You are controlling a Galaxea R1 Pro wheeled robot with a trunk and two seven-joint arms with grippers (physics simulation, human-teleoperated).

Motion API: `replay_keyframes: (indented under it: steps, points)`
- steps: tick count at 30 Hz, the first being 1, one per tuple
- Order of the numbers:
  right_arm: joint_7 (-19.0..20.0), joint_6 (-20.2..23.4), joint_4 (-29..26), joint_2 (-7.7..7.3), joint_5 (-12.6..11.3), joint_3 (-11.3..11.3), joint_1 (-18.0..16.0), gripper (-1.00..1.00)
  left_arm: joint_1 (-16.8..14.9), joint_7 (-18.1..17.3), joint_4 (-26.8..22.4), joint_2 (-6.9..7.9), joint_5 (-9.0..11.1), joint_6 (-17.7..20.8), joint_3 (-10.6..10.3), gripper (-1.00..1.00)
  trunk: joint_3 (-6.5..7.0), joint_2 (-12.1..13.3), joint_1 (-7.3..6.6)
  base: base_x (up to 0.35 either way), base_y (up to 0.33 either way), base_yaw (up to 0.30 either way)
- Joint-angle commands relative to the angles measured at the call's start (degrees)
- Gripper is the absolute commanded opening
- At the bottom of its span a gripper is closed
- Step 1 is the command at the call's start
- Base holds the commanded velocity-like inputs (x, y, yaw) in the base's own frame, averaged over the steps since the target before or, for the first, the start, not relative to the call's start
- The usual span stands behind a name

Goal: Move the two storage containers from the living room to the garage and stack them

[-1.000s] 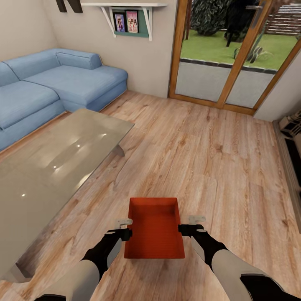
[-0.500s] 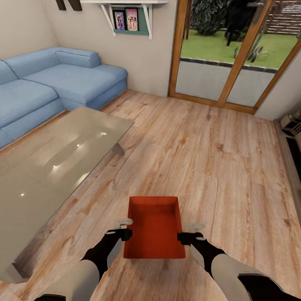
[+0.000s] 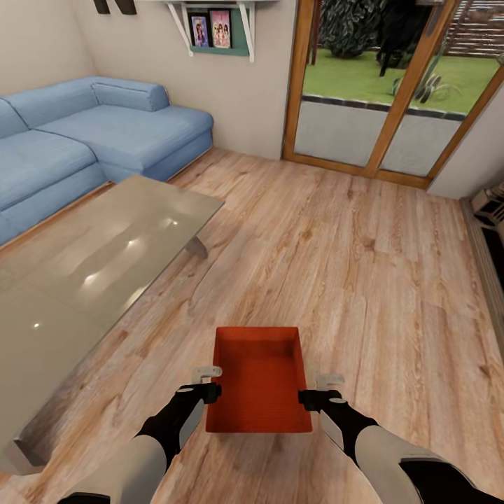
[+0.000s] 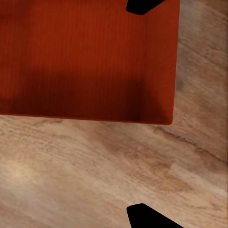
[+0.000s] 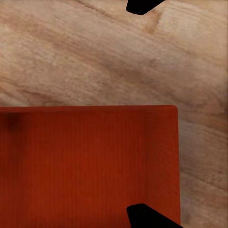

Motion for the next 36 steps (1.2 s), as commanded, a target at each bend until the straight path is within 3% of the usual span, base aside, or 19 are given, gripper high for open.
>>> replay_keyframes:
  steps: [1,36]
  points:
    - [-0.18,0.08,-0.02,0.02,0.17,-0.15,-0.02,1.00,0.00,0.28,-0.11,0.00,0.36,0.30,-0.12,1.00,-0.22,-0.43,0.22,0.000,0.000,0.000]
    - [-0.26,-0.39,-0.02,-0.08,0.42,-0.15,-0.02,1.00,0.00,0.31,-0.12,0.00,0.32,0.39,-0.16,1.00,-6.50,-14.47,7.91,0.000,0.000,0.000]
